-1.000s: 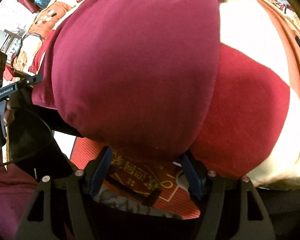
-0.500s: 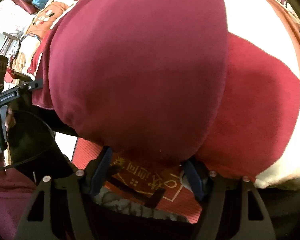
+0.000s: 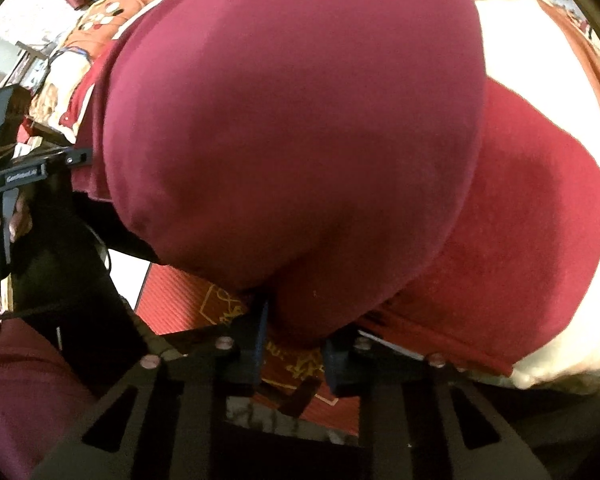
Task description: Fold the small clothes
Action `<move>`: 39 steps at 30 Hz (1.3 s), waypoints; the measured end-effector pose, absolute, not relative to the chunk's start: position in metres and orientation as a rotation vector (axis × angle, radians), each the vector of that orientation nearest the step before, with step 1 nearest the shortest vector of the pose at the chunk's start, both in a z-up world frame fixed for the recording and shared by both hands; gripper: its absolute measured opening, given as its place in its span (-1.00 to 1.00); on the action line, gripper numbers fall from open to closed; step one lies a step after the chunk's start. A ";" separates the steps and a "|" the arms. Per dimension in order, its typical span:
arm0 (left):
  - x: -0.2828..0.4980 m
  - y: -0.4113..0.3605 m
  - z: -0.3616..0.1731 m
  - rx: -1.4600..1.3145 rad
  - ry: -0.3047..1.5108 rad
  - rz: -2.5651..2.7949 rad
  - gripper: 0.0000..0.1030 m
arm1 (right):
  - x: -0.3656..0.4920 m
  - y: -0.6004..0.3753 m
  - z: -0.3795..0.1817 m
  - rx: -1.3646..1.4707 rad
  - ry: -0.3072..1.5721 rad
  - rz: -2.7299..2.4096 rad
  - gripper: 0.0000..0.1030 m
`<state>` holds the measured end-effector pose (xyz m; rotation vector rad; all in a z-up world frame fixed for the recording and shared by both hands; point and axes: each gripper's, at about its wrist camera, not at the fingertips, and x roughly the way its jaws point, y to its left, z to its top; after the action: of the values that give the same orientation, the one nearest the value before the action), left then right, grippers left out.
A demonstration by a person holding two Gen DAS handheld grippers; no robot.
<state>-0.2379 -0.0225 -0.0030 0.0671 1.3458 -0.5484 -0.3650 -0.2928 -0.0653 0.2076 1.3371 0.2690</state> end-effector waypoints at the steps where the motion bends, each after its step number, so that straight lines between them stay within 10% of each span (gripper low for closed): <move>1: -0.238 -0.022 -0.003 0.058 1.347 -0.553 -0.62 | -0.366 -0.292 -0.063 0.208 1.332 0.276 -0.68; 5: -0.238 -0.018 0.000 0.030 1.338 -0.581 -1.00 | -0.373 -0.290 -0.048 0.221 1.297 0.323 -0.76; 39: -0.152 -0.018 0.138 -0.269 0.936 -0.702 -1.00 | -0.338 -0.391 0.093 0.498 0.668 0.239 -0.80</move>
<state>-0.1525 -0.0176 0.1382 -0.2690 0.9362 -0.7015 -0.3378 -0.3911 0.0933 0.4979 0.6680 0.2386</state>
